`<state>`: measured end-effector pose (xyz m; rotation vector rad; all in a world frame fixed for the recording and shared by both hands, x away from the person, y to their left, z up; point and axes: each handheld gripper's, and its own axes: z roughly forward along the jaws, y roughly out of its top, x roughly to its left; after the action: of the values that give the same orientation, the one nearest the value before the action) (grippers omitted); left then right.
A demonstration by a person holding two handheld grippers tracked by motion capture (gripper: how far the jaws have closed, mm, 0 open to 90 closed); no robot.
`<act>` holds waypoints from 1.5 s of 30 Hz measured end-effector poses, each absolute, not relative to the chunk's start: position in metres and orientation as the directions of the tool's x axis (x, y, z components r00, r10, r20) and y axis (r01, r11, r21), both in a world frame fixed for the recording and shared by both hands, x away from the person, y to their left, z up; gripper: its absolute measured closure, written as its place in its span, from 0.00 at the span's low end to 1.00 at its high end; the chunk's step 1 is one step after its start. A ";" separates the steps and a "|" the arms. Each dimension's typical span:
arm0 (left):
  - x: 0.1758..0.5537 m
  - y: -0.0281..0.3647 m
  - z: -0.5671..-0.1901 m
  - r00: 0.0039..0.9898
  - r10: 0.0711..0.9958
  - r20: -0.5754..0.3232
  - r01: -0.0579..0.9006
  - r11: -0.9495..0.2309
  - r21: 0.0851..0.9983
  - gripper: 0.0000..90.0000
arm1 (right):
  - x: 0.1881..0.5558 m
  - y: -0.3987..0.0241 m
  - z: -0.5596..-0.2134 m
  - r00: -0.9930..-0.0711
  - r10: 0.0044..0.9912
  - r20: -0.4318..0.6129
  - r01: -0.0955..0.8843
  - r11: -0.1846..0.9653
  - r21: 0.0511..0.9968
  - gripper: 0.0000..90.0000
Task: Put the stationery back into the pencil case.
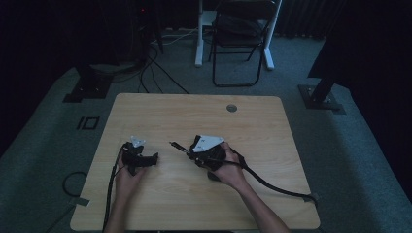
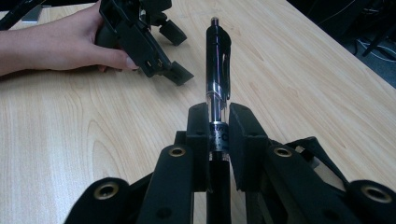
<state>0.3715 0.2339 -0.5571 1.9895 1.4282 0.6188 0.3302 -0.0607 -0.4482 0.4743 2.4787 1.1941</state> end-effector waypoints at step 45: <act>0.371 0.234 -0.557 0.310 0.950 0.024 0.667 -0.236 0.706 0.09 | 0.342 -0.095 -0.437 -0.855 0.493 -0.158 0.176 0.564 0.807 0.89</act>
<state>0.3715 0.2339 -0.5571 1.9895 1.4283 0.6189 0.3417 -0.0949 -0.4369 0.5450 2.4334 1.1964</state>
